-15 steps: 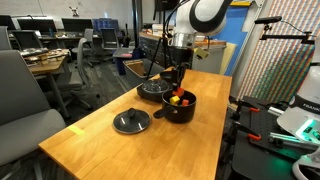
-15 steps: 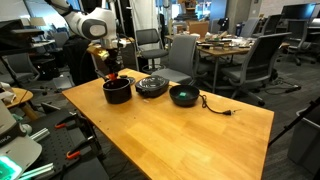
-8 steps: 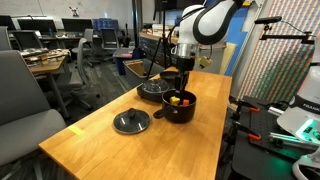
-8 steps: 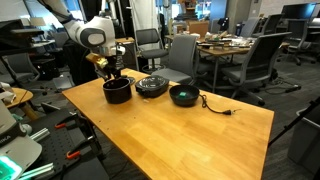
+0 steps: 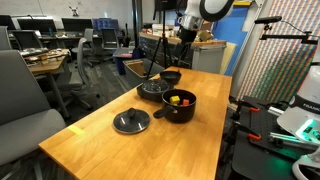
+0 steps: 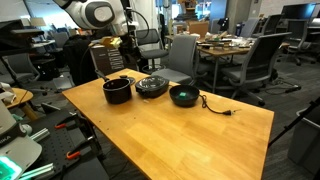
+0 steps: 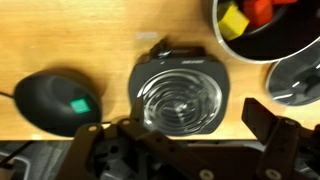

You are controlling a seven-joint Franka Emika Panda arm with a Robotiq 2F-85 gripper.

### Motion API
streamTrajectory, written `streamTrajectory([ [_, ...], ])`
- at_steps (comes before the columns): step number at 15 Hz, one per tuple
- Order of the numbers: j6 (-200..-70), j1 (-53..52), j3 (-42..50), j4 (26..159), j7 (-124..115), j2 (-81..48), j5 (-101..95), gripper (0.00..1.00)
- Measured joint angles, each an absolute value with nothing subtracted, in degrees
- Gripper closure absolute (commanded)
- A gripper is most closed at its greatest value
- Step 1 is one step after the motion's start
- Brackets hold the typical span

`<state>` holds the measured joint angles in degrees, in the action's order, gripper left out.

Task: Take the blocks out of the bowl, put them in the pot, pick the pot and put it on the stove then cover it with the lid

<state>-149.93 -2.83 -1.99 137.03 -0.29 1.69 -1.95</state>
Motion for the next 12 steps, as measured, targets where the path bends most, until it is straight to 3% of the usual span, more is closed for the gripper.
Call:
streamTrajectory([
  [6,-150.14,0.16,0.41,134.51,-1.29,0.64,-1.57,0.0],
  [12,-150.23,5.43,4.29,118.69,-2.28,-12.96,10.1,0.0],
])
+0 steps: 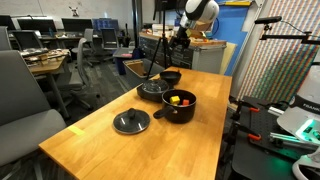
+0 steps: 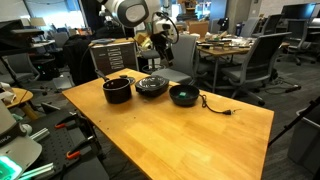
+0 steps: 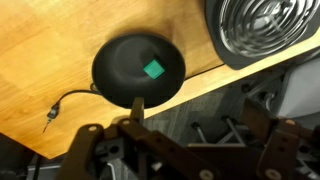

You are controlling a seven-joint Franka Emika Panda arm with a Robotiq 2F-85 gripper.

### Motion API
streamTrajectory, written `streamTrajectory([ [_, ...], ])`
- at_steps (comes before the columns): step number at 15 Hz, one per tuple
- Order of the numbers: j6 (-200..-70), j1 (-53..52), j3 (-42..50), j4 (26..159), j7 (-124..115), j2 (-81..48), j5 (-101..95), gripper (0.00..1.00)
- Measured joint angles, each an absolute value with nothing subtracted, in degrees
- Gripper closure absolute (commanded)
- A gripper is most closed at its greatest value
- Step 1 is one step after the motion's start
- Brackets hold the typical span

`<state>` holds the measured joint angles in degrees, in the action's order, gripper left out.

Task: Take the blocks out of the bowl, put them in the pot, pick the pot and put it on the stove then cover it with the lid

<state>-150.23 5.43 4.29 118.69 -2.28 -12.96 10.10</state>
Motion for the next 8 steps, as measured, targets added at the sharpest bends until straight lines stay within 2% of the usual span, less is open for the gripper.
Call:
streamTrajectory([
  [8,-150.23,7.4,6.46,102.38,-14.98,-33.25,10.69,0.0],
])
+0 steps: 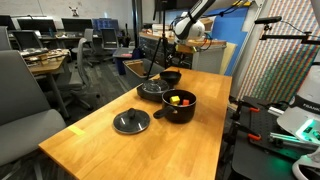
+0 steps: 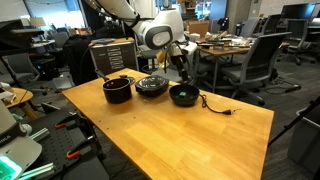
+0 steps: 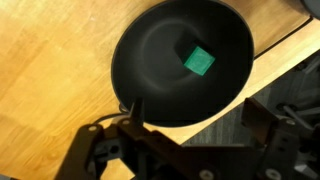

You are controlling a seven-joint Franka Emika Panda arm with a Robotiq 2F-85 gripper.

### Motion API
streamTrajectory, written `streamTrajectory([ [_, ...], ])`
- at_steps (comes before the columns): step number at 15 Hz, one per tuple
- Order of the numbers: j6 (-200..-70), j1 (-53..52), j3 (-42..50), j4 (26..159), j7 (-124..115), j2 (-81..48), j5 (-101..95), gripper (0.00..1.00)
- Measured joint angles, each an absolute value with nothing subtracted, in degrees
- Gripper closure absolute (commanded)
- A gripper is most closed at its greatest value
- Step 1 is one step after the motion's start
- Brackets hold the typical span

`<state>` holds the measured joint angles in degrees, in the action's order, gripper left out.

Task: Take the blocks out of the bowl, put them in the pot, pick the pot and put it on the stove then cover it with the lid

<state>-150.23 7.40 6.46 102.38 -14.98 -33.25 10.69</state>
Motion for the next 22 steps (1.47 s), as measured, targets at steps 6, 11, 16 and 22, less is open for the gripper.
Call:
streamTrajectory([
  [6,-148.82,6.99,6.38,93.76,-20.3,-43.67,10.7,0.0],
  [11,-140.93,7.3,6.37,87.31,-22.89,-48.39,11.84,0.0],
  [16,-135.95,7.32,6.36,85.33,-24.33,-50.03,12.76,0.06],
  [22,-135.63,7.3,6.29,84.47,-25.85,-51.16,12.83,0.67],
])
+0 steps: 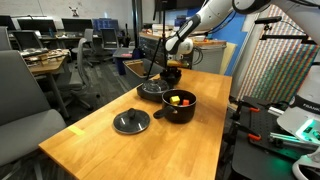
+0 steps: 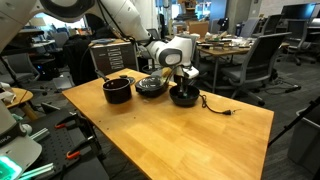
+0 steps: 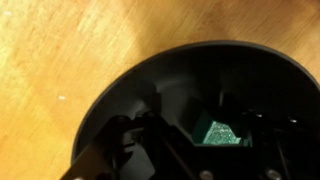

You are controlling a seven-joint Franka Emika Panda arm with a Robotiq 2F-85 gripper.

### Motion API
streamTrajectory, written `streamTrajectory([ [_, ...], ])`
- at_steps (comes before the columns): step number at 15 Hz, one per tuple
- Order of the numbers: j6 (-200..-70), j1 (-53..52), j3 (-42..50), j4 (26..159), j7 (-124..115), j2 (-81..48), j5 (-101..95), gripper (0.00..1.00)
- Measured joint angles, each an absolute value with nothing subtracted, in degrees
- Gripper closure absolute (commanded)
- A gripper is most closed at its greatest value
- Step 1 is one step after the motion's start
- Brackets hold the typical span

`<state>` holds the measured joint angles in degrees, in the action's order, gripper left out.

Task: Take the blocks out of the bowl, put them in the pot, pick the pot and put it on the stove then cover it with the lid

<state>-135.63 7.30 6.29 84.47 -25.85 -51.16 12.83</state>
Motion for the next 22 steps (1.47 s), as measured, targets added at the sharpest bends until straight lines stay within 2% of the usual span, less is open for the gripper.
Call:
streamTrajectory([
  [3,-135.63,7.23,6.09,84.47,-25.86,-51.12,12.84,0.87],
  [6,-135.7,7.09,6.0,84.61,-25.58,-50.41,12.84,0.92],
  [7,-135.74,6.98,5.99,84.83,-25.09,-49.8,12.83,0.65],
  [8,-135.75,6.87,5.99,85.27,-24.49,-48.89,12.83,0.65],
  [9,-135.8,6.75,5.96,85.8,-23.79,-47.8,12.83,0.58],
  [16,-138.87,6.62,5.71,87.31,-21.82,-44.81,12.68,0.05],
  [17,-139.19,6.63,5.9,87.25,-21.94,-45.46,12.68,0.0],
  [22,-141.43,6.75,6.96,86.15,-22.84,-49.72,12.68,0.0],
])
